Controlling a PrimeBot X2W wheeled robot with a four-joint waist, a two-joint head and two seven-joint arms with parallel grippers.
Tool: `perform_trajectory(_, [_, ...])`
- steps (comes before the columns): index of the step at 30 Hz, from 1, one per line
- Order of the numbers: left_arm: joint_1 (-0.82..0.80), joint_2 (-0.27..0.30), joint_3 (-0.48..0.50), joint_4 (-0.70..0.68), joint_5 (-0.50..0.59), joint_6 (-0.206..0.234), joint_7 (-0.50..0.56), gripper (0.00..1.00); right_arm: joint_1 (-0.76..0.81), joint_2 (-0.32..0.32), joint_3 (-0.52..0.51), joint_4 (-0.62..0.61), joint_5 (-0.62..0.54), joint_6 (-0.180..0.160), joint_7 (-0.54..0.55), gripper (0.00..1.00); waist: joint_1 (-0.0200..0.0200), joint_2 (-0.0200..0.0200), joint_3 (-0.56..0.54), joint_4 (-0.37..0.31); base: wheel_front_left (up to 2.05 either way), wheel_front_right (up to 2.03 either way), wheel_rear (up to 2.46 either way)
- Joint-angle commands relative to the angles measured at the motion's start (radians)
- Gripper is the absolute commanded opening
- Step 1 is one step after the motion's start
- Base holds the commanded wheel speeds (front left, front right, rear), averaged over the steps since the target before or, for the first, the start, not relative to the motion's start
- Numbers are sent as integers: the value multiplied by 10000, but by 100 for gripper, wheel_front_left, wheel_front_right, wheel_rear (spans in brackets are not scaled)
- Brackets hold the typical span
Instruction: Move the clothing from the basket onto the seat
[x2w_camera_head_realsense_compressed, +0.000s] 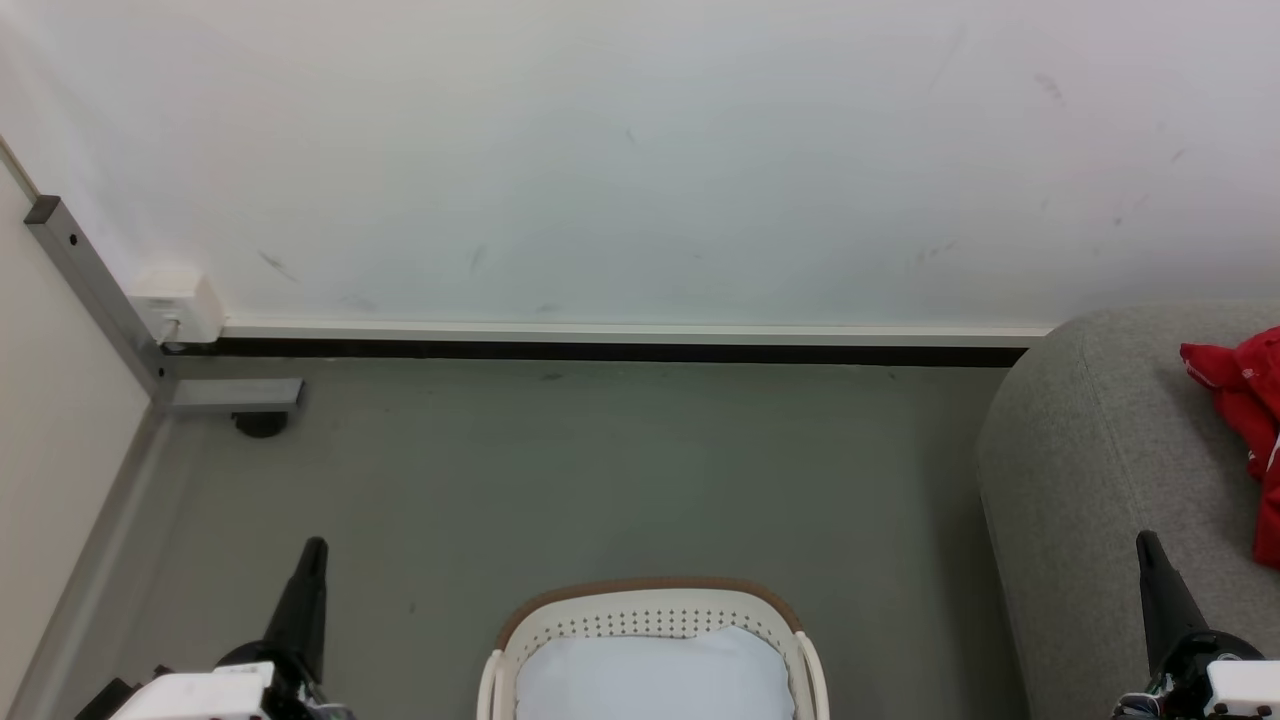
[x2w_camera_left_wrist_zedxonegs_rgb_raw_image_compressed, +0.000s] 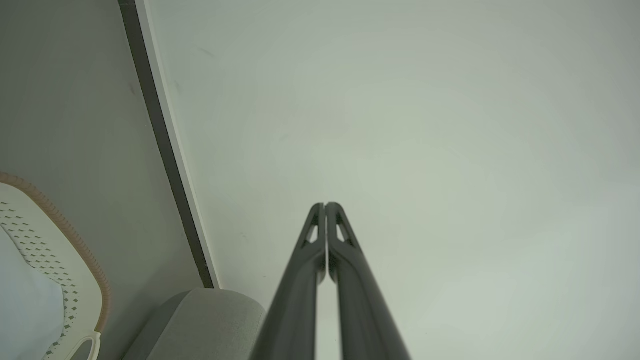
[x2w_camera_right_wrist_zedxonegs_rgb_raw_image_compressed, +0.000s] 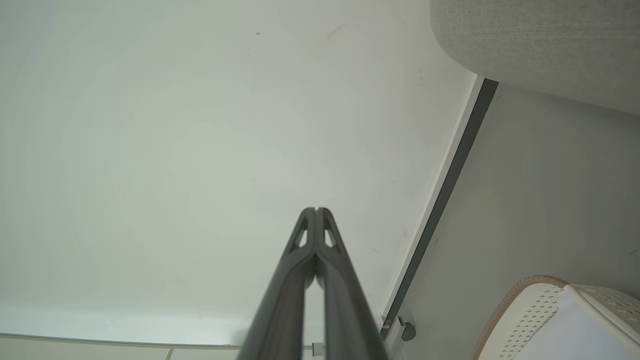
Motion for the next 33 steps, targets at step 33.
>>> perform_trajectory(33, [-96,69,25,-34,-131,-61,45,0,-135,22,-65,28,-18,-21,12,0,-1,0,0,-1,0,0,0])
